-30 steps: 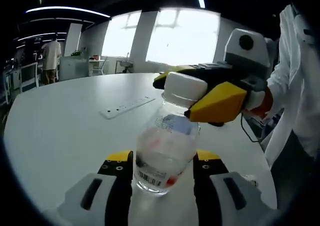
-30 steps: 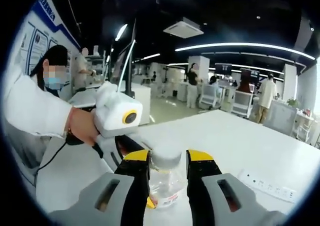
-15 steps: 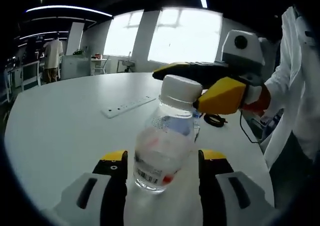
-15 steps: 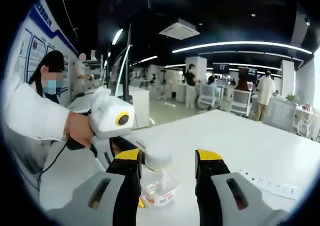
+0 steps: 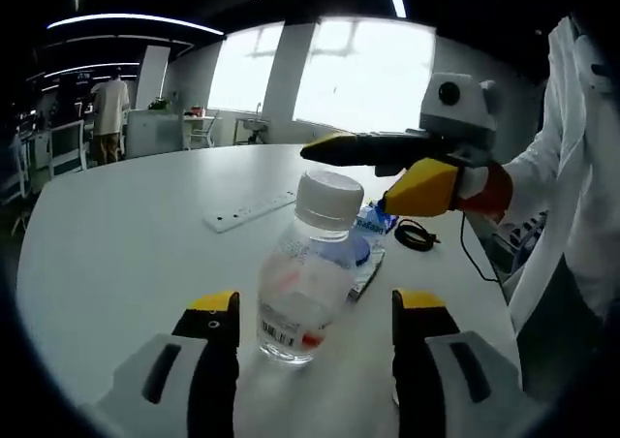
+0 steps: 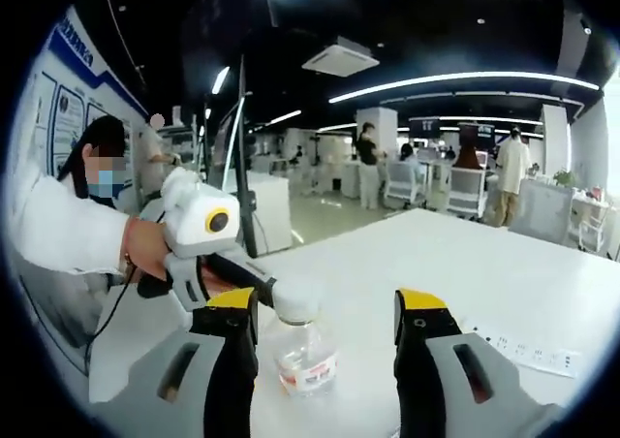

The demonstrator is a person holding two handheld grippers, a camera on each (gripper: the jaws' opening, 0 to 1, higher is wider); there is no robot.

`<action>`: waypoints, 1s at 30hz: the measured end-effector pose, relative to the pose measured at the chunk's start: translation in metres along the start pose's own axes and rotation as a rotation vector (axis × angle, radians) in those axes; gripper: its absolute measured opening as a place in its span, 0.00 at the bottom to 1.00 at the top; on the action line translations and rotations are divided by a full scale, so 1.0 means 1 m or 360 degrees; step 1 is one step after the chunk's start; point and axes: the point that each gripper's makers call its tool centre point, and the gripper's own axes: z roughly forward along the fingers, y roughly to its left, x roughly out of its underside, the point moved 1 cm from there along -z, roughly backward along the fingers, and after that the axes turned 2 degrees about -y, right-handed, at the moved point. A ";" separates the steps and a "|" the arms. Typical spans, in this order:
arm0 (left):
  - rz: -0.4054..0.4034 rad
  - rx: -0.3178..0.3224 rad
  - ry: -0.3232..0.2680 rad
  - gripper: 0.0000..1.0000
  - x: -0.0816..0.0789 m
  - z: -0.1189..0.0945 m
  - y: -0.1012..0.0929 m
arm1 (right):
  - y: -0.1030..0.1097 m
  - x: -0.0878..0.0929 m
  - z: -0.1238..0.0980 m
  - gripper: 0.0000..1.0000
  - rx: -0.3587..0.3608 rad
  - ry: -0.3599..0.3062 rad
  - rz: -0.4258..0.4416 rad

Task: Arrange the tabletop items into an orderly group along one side of the table until the central work area is clear of visible clutter.

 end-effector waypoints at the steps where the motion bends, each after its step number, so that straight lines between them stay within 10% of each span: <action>1: -0.0001 -0.0005 -0.0001 0.66 -0.001 -0.002 -0.001 | 0.000 0.000 -0.001 0.58 -0.0004 0.0003 0.0003; 30: -0.0083 -0.0145 -0.0053 0.77 -0.010 -0.068 -0.055 | 0.021 0.031 -0.062 0.74 -0.0342 0.0275 0.0009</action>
